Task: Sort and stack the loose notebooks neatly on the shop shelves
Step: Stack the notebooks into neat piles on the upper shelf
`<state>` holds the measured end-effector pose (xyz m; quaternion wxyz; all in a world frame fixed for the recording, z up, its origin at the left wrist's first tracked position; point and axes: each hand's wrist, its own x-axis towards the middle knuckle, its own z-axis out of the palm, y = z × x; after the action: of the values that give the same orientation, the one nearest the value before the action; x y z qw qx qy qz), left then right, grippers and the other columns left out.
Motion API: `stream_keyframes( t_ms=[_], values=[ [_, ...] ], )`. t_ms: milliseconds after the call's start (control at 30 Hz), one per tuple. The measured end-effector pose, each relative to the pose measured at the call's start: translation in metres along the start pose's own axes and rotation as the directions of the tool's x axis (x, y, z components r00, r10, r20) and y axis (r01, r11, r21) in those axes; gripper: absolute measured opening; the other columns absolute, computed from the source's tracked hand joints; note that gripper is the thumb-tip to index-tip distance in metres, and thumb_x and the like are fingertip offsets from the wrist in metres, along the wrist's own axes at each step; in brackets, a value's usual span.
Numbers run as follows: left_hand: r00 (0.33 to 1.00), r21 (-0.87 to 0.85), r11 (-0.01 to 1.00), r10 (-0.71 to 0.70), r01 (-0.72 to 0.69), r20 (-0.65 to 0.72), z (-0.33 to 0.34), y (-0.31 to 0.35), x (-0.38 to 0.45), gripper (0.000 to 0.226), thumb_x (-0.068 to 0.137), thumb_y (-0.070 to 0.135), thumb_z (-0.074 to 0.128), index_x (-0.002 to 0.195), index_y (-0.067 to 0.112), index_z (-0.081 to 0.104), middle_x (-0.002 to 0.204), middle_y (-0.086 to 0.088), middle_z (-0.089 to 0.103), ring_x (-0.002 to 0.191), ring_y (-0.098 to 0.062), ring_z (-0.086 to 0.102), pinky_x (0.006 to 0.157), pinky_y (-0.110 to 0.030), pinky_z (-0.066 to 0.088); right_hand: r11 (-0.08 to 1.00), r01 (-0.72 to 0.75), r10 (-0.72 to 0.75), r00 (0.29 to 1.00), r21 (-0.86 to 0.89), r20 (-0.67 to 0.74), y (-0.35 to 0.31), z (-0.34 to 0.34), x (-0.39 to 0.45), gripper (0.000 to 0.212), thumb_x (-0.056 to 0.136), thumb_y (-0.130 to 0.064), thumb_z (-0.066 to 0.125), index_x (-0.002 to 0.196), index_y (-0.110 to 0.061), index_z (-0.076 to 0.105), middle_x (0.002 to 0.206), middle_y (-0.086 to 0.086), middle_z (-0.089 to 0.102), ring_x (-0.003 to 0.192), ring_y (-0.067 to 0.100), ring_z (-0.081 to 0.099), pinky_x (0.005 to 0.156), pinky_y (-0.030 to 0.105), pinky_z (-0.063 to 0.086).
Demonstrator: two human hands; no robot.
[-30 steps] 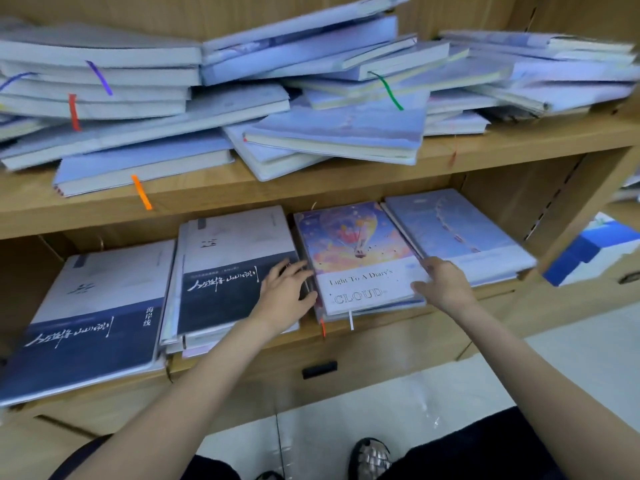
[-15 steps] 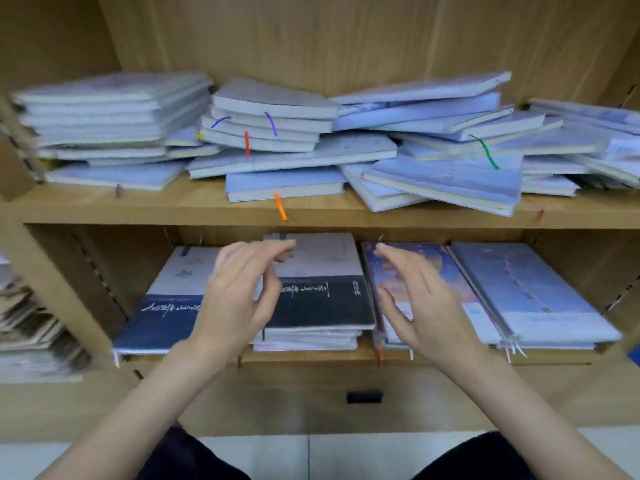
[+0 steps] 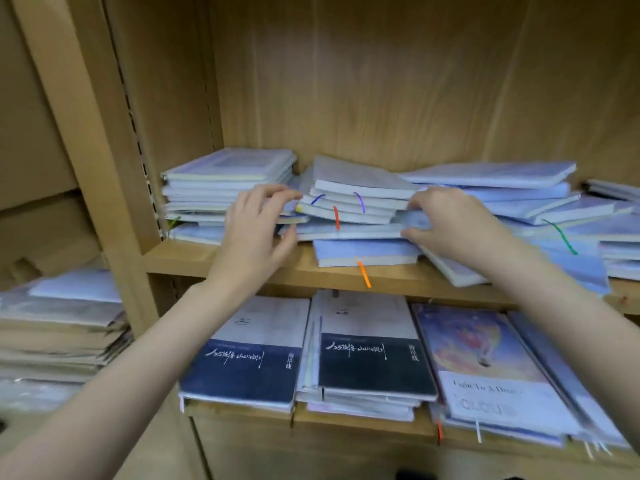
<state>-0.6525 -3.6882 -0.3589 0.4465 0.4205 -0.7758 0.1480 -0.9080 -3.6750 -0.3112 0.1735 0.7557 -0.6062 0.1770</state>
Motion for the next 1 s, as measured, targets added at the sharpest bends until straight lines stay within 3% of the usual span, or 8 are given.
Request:
stream_keyframes(
  t_ms=[67,167,233,333,433,533,667,1000],
  values=[
    [0.994,0.058,0.993,0.106,-0.105,-0.008,0.004,0.002,0.024,0.040,0.082,0.031,0.048,0.118,0.017,0.057,0.120,-0.011,0.055,0.111,-0.028,0.046,0.089,-0.043,0.037,0.996,-0.014,0.030,0.981,-0.087,0.194,0.014,-0.008,0.011,0.035,0.082,-0.040,0.066,0.096,-0.010,0.058,0.100,0.004,0.056,0.107,0.027,0.051,0.072,0.030,0.036],
    [0.964,0.165,0.951,0.246,-0.260,0.098,0.015,0.011,0.057,0.044,0.080,0.036,0.055,0.121,0.020,0.057,0.126,-0.009,0.053,0.116,-0.027,0.042,0.094,-0.044,0.035,0.999,0.031,-0.020,0.958,-0.036,0.287,0.023,-0.008,0.019,0.036,0.078,-0.048,0.068,0.076,-0.016,0.050,0.074,-0.003,0.048,0.089,0.023,0.051,0.064,0.029,0.028],
    [0.930,0.204,0.929,0.251,-0.310,0.268,0.024,0.016,0.071,0.055,0.080,0.033,0.065,0.132,0.025,0.048,0.136,-0.006,0.045,0.125,-0.027,0.036,0.099,-0.045,0.030,0.994,0.092,-0.069,0.954,-0.066,0.293,0.019,-0.008,0.023,0.033,0.080,-0.045,0.067,0.081,-0.018,0.047,0.078,-0.002,0.047,0.087,0.021,0.048,0.065,0.029,0.033],
    [0.871,0.266,0.916,0.149,-0.299,0.468,0.035,0.014,0.081,0.072,0.085,0.033,0.063,0.144,0.036,0.023,0.144,0.005,0.031,0.130,-0.020,0.024,0.101,-0.038,0.026,0.919,0.254,-0.175,0.948,-0.302,0.267,0.014,0.000,0.024,0.019,0.091,-0.031,0.053,0.095,-0.012,0.054,0.101,0.012,0.058,0.099,0.030,0.056,0.067,0.031,0.035],
    [0.857,0.266,0.918,0.130,-0.294,0.499,0.034,0.009,0.086,0.075,0.086,0.031,0.062,0.145,0.039,0.016,0.145,0.007,0.028,0.127,-0.020,0.024,0.099,-0.038,0.032,0.813,0.329,-0.252,0.943,-0.481,0.219,0.006,0.007,0.020,0.020,0.092,-0.006,0.042,0.108,-0.012,0.052,0.108,0.011,0.060,0.099,0.029,0.059,0.064,0.032,0.031],
    [0.835,0.228,0.932,0.120,-0.280,0.537,0.030,0.006,0.091,0.073,0.088,0.030,0.060,0.145,0.039,0.016,0.144,0.006,0.029,0.123,-0.021,0.026,0.099,-0.041,0.035,0.821,0.321,-0.247,0.945,-0.473,0.213,0.005,0.004,0.025,0.029,0.087,0.005,0.041,0.107,-0.013,0.053,0.112,0.012,0.057,0.103,0.027,0.058,0.066,0.031,0.031],
    [0.837,0.167,0.952,0.133,-0.257,0.530,0.019,0.002,0.108,0.070,0.091,0.026,0.058,0.147,0.032,0.017,0.138,0.003,0.036,0.115,-0.022,0.032,0.095,-0.027,0.028,0.835,0.330,-0.274,0.943,-0.440,0.188,0.013,-0.023,0.050,0.022,0.093,-0.009,0.044,0.110,-0.017,0.054,0.110,0.010,0.058,0.103,0.029,0.058,0.068,0.031,0.037],
    [0.787,0.130,0.962,0.116,-0.241,0.606,0.011,-0.005,0.122,0.057,0.097,0.019,0.045,0.146,0.033,0.020,0.132,-0.004,0.040,0.115,-0.027,0.035,0.099,-0.040,0.036,0.807,0.353,-0.320,0.935,-0.473,0.151,0.017,-0.086,0.042,0.023,0.098,-0.026,0.041,0.117,-0.027,0.055,0.106,0.003,0.060,0.101,0.029,0.056,0.066,0.029,0.033]
  ],
)
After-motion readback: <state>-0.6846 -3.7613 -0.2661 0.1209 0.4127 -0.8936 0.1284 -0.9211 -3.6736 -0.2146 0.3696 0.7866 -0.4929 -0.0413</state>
